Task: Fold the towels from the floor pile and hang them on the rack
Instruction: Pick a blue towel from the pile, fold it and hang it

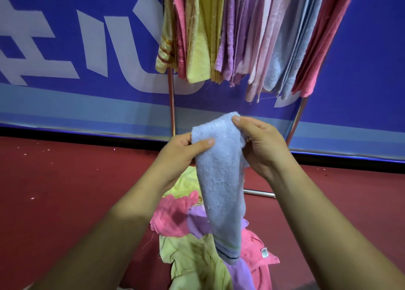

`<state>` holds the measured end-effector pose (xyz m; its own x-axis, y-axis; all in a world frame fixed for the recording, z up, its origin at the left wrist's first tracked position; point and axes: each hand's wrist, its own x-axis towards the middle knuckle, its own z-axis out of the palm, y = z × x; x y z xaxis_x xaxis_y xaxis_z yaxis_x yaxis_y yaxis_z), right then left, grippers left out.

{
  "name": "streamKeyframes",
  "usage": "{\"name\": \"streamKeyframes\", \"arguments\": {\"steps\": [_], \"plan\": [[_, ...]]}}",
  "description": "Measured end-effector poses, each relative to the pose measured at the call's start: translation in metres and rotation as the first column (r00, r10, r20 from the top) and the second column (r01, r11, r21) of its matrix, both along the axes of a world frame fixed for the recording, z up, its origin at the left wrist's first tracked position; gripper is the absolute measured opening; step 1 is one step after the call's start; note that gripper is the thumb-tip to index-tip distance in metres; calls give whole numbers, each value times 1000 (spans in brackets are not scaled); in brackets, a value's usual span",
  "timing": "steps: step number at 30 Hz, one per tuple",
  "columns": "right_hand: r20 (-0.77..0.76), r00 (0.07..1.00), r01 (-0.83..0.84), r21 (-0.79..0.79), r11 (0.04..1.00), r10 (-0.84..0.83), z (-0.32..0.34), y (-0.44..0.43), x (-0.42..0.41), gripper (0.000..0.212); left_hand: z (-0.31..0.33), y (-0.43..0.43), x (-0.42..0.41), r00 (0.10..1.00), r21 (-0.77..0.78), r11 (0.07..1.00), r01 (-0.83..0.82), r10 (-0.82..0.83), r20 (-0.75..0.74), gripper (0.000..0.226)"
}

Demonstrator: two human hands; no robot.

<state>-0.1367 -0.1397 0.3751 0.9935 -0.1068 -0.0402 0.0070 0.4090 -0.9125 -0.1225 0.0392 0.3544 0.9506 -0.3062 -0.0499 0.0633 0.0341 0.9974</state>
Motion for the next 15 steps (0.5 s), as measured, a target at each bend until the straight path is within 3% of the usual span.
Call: {"name": "streamKeyframes", "arguments": {"steps": [7,11,15], "plan": [[9,971,-239,-14,971,239,-6,-5,-5,34,8,-1,0,995,-98,991,-85,89,36,20],[-40,964,-264,-61,963,262,-11,-8,-2,3,12,4,4,989,-105,985,-134,139,44,18],[-81,959,-277,-97,956,270,-17,-4,2,11,11,7,6,980,-29,984,-175,177,89,14]]}}
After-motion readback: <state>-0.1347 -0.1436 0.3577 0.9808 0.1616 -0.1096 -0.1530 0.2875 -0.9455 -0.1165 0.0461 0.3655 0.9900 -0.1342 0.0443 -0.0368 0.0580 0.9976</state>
